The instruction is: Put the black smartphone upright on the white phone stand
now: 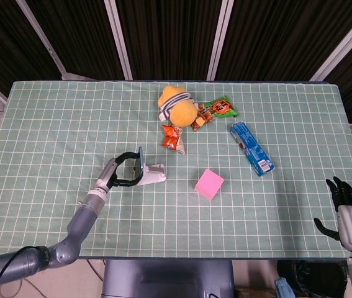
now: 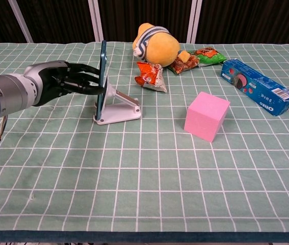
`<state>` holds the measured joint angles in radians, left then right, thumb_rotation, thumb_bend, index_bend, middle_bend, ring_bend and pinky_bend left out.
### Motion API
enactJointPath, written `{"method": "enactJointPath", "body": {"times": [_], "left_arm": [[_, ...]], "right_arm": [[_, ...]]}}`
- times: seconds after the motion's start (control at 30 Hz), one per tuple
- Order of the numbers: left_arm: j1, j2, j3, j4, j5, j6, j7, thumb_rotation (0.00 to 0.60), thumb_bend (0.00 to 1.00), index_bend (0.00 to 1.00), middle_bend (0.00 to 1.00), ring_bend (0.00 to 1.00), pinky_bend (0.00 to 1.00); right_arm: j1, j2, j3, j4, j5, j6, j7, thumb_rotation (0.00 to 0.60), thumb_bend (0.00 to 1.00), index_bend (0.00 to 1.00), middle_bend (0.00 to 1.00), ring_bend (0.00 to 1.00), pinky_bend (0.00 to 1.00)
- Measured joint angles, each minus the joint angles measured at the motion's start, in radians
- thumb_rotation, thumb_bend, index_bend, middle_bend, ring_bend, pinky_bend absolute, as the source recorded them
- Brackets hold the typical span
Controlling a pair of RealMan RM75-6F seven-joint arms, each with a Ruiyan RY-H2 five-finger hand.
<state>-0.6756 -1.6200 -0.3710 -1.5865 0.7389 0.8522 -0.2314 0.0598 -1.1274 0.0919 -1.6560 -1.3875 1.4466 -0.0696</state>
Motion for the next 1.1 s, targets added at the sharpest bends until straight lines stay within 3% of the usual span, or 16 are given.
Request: {"method": "enactJointPath", "body": {"times": [0.23, 0.6, 0.87, 1.1], "left_arm": [[-0.003, 0.009, 0.009, -0.003, -0.006, -0.013, 0.013, 0.6, 0.29, 0.12, 0.08, 0.0, 0.0], [0.0, 0.029, 0.019, -0.02, 0.006, -0.023, 0.017, 0.6, 0.29, 0.08, 0.04, 0.0, 0.0], [0.018, 0.059, 0.029, -0.048, 0.033, -0.018, 0.011, 0.6, 0.23, 0.0, 0.0, 0.0, 0.0], [0.043, 0.111, 0.04, -0.092, 0.055, -0.015, 0.003, 0.6, 0.16, 0.0, 0.0, 0.0, 0.0]], "right_arm": [[0.0, 0.0, 0.0, 0.001, -0.001, 0.0, 0.002, 0.6, 0.34, 0.0, 0.0, 0.0, 0.12], [-0.001, 0.0, 0.0, 0.001, -0.001, 0.001, 0.001, 0.6, 0.34, 0.0, 0.0, 0.0, 0.12], [-0.001, -0.001, 0.0, 0.002, -0.002, 0.002, 0.0, 0.6, 0.34, 0.0, 0.0, 0.0, 0.12], [-0.002, -0.001, -0.001, 0.001, -0.002, 0.004, -0.002, 0.6, 0.34, 0.0, 0.0, 0.0, 0.12]]}}
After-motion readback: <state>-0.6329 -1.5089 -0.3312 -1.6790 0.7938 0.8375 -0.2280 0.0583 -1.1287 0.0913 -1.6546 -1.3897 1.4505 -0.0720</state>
